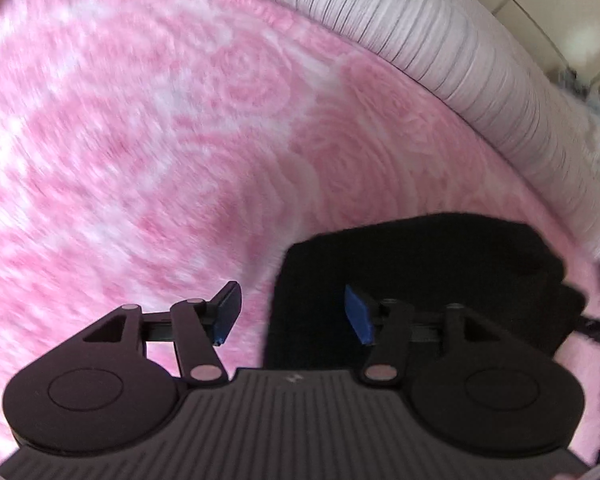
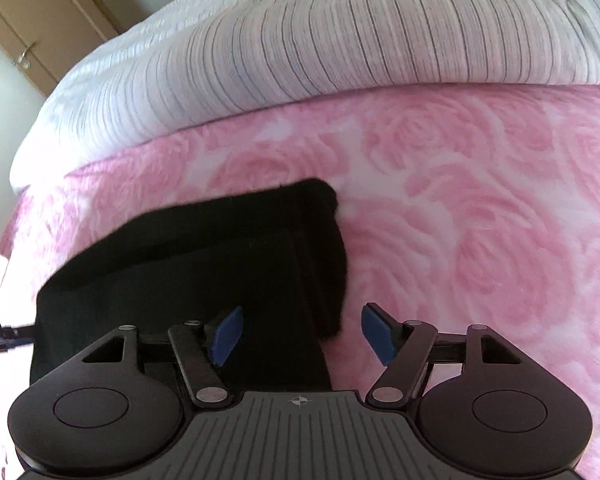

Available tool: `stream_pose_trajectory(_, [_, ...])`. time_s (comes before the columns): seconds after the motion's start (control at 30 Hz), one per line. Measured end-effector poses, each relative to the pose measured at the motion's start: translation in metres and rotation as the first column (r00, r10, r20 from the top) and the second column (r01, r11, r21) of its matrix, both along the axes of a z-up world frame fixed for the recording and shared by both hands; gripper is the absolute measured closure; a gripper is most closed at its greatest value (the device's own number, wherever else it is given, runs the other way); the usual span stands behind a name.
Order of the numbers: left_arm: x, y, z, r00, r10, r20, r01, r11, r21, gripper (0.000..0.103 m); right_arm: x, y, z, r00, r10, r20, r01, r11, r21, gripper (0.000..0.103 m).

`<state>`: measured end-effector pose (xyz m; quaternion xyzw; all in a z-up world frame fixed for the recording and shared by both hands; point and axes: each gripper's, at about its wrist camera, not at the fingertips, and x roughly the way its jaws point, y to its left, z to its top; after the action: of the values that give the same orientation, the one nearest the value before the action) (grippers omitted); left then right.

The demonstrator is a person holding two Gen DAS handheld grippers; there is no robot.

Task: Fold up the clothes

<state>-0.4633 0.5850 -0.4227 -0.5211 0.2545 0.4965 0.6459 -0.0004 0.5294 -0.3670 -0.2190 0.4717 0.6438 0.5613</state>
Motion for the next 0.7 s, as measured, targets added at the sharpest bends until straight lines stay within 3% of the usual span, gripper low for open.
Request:
stream_pose_trajectory(0.1, [0.012,0.003,-0.007,0.998,-0.025,0.064,0.027,0.999,-0.019,0.061,0.001,0.006,-0.005,0.998,-0.037,-0.047,0.038,0.999,0.015,0.034])
stream_pose_trajectory(0.17, [0.019,0.003,-0.008,0.996,-0.054,0.07,0.056,0.998,-0.026,0.093,-0.002,0.007,-0.005,0.997,-0.037,-0.06,0.039,0.999,0.029,0.061])
stream_pose_trajectory(0.2, [0.019,0.002,-0.006,0.996,-0.051,0.072,0.053,0.998,-0.025,0.094,-0.006,0.008,-0.003,0.999,-0.024,-0.037,0.025,0.999,0.025,0.089])
stream_pose_trajectory(0.3, [0.016,-0.008,0.018,0.997,-0.059,0.053,0.058,0.998,0.034,0.096,-0.016,0.005,0.01,0.999,0.022,0.033,-0.023,0.999,0.036,0.092])
stream_pose_trajectory(0.5, [0.009,-0.017,0.096,0.994,-0.09,0.069,0.075,0.978,0.195,0.096,-0.029,-0.001,0.092,0.999,0.052,0.014,-0.054,0.978,0.2,0.093])
stream_pose_trajectory(0.6, [0.008,-0.013,0.152,0.993,-0.085,0.076,0.058,0.949,0.309,0.097,-0.035,-0.004,0.132,0.998,0.068,0.005,-0.067,0.957,0.281,0.093])
stream_pose_trajectory(0.7, [-0.001,-0.015,0.217,0.994,-0.071,0.087,0.026,0.899,0.437,0.097,-0.04,-0.007,0.176,0.997,0.078,-0.011,-0.068,0.926,0.372,0.093])
